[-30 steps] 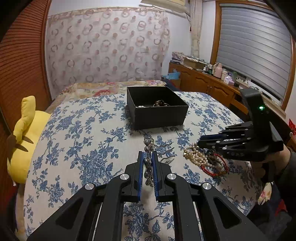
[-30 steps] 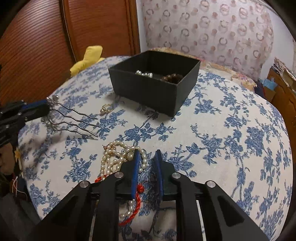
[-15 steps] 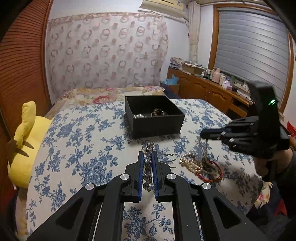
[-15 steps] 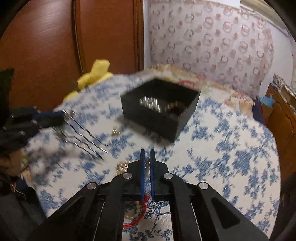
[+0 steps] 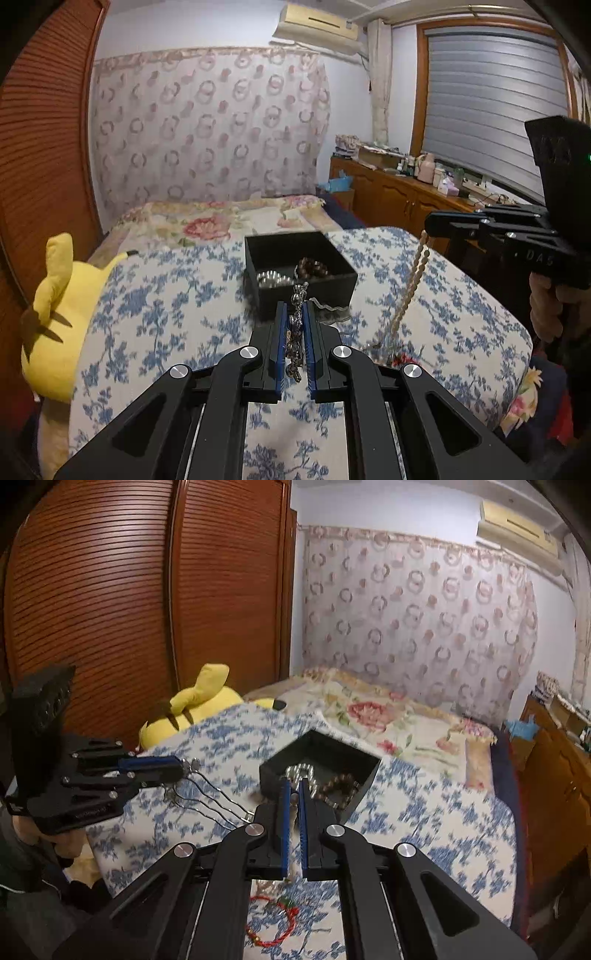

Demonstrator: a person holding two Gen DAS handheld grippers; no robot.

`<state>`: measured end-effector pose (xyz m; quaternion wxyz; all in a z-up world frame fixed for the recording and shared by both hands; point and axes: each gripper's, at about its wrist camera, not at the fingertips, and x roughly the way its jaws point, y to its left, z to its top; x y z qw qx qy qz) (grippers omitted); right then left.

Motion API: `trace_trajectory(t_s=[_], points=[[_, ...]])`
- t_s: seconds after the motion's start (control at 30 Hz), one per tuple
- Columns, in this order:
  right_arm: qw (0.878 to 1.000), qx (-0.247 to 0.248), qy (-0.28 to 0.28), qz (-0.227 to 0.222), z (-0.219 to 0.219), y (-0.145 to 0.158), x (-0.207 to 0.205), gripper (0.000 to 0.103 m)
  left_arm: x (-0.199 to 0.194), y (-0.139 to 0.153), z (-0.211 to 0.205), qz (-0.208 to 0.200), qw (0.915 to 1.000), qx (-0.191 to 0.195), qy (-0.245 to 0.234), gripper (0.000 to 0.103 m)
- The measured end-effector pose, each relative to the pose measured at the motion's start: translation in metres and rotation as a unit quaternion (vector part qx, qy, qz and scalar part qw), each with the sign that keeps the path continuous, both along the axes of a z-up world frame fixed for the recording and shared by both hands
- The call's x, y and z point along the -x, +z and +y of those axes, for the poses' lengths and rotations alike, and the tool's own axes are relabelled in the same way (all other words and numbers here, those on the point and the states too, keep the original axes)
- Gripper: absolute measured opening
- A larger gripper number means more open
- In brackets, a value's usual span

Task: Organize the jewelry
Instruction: 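Carry the silver chain and pearl necklace over the black box and open both tools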

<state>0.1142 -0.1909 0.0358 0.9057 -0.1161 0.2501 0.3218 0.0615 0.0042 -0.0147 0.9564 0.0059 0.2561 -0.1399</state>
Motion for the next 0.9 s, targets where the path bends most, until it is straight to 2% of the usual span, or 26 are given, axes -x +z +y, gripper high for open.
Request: trace_trajectory(t_s=[0.43, 0.73, 0.9], points=[[0.998, -0.013, -0.009, -0.062, 0.004, 0.068, -0.018, 0.005, -0.027, 0.021, -0.005, -0.016, 0.9999, 0.001, 0.001, 0.008], [0.995, -0.004, -0.033, -0.091, 0.012, 0.096, -0.056, 0.005, -0.062, 0.029, 0.000, -0.018, 0.9997, 0.000, 0.015, 0.008], [0.995, -0.007, -0.039, -0.092, 0.016, 0.103, -0.080, 0.005, -0.084, 0.027, 0.002, -0.010, 0.9998, 0.002, 0.019, 0.008]])
